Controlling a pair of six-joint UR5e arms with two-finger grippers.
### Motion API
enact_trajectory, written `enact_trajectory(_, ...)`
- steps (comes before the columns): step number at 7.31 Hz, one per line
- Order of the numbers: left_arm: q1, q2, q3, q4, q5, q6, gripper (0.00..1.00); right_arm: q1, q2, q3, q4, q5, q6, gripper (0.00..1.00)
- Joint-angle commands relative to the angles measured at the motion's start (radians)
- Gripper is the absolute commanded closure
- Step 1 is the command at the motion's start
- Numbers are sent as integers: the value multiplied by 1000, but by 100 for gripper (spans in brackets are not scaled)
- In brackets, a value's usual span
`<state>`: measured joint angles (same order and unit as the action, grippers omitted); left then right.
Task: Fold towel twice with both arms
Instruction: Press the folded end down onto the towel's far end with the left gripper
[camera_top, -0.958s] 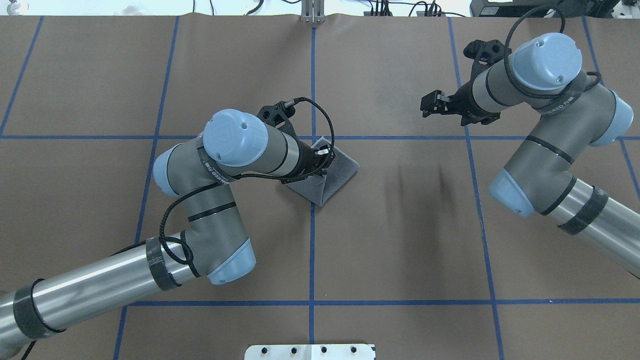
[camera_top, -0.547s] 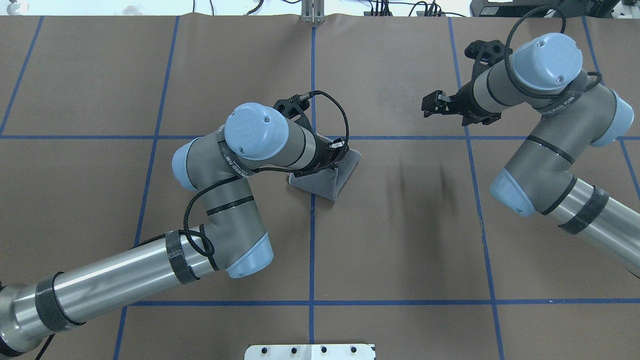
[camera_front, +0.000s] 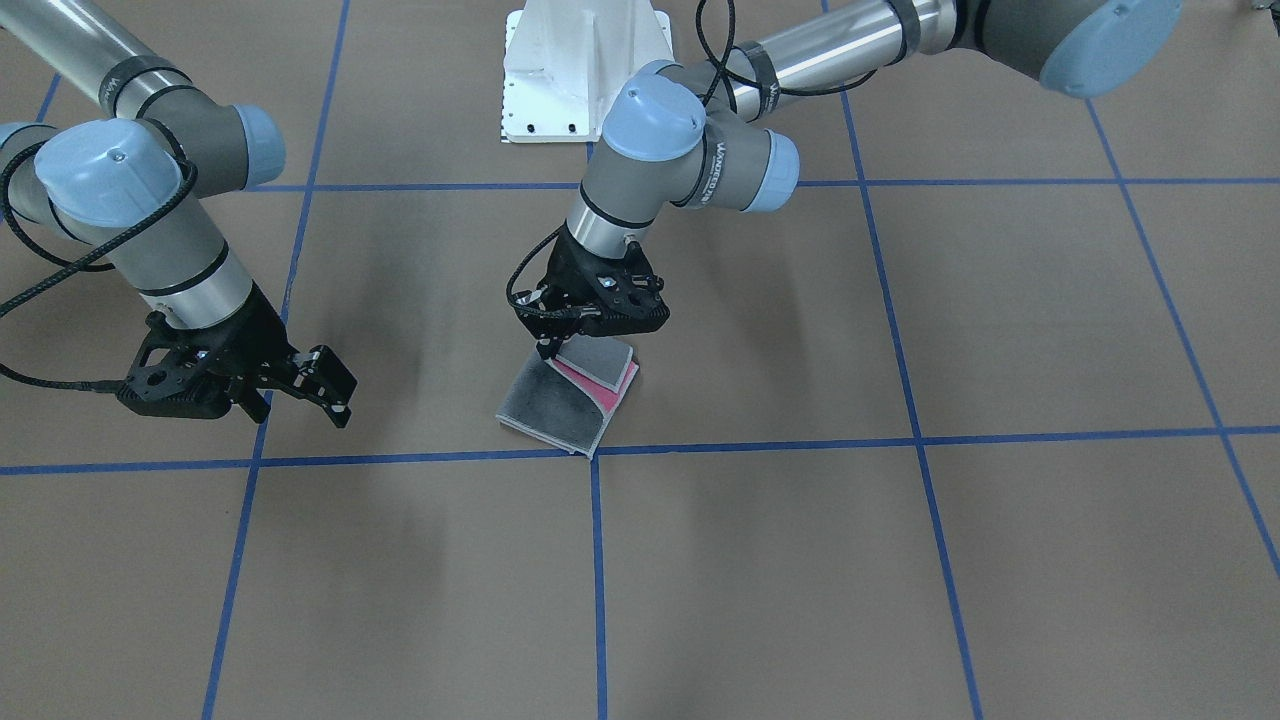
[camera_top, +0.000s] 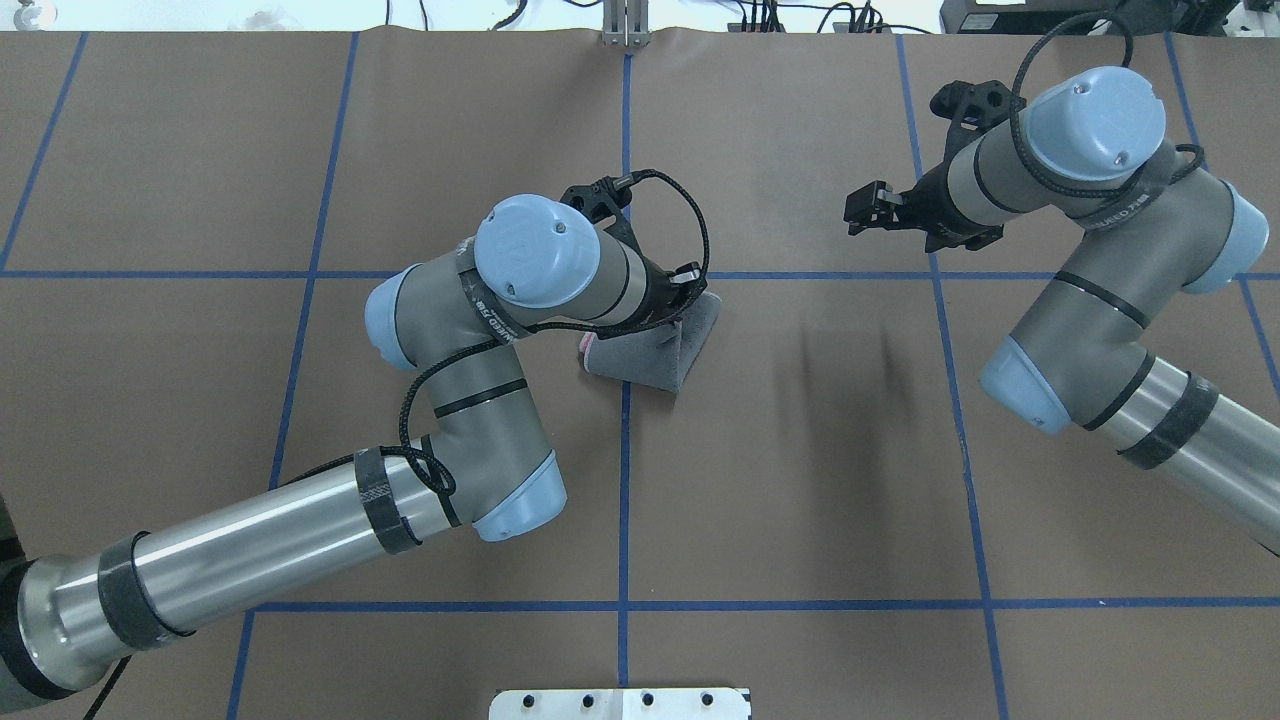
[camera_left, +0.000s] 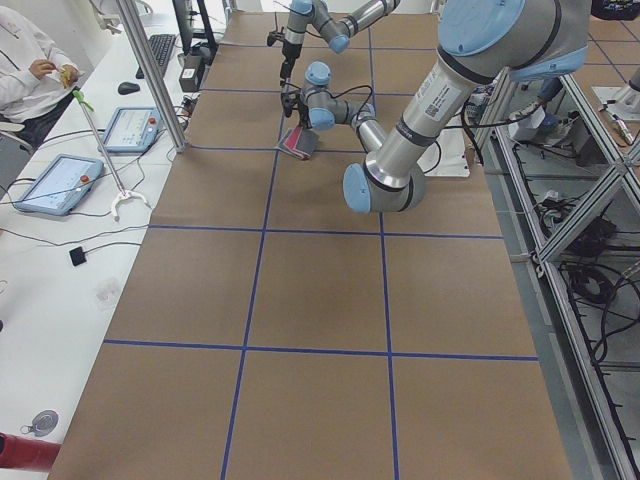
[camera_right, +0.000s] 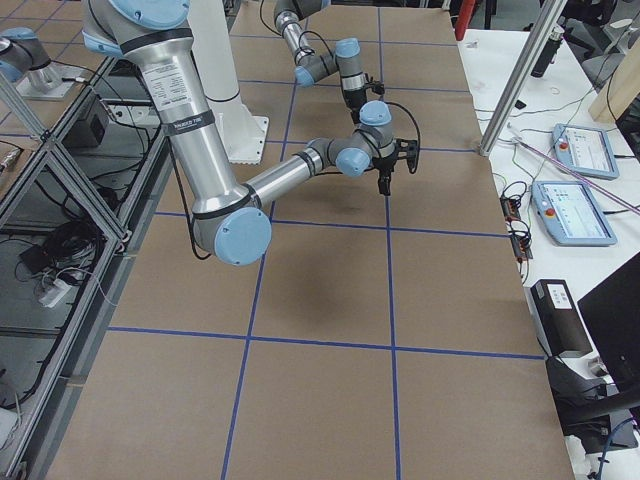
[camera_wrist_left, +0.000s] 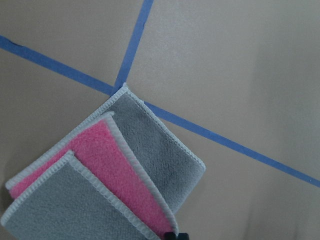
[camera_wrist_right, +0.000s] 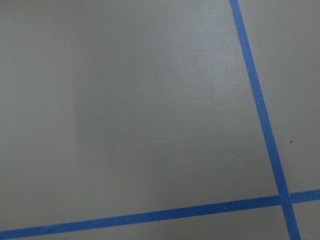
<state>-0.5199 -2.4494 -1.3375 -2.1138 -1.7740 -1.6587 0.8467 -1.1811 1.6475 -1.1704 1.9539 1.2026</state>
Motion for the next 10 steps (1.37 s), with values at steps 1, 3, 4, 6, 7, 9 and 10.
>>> enact_trajectory(1, -6, -33, 34, 28, 11, 37, 100, 0, 0, 0, 0, -1, 0, 1)
enact_trajectory(3, -14, -97, 117, 28, 13, 37, 100, 0, -5, 0, 0, -1, 0, 1)
enact_trajectory(4, -14, -129, 153, 26, 43, 39, 100, 0, -5, 0, 0, -1, 0, 1)
enact_trajectory(6, -28, -138, 173, 29, 51, 71, 100, 0, -5, 0, 0, -1, 0, 1)
enact_trajectory(7, -34, -138, 179, 29, 51, 71, 100, 0, -5, 0, 0, -1, 0, 1)
enact_trajectory(9, -38, -146, 190, 67, 51, 69, 100, 0, -5, 0, 0, -1, 0, 1)
enact_trajectory(10, -45, -154, 192, 87, 51, 69, 100, 0, -5, 0, 0, -3, 0, 1)
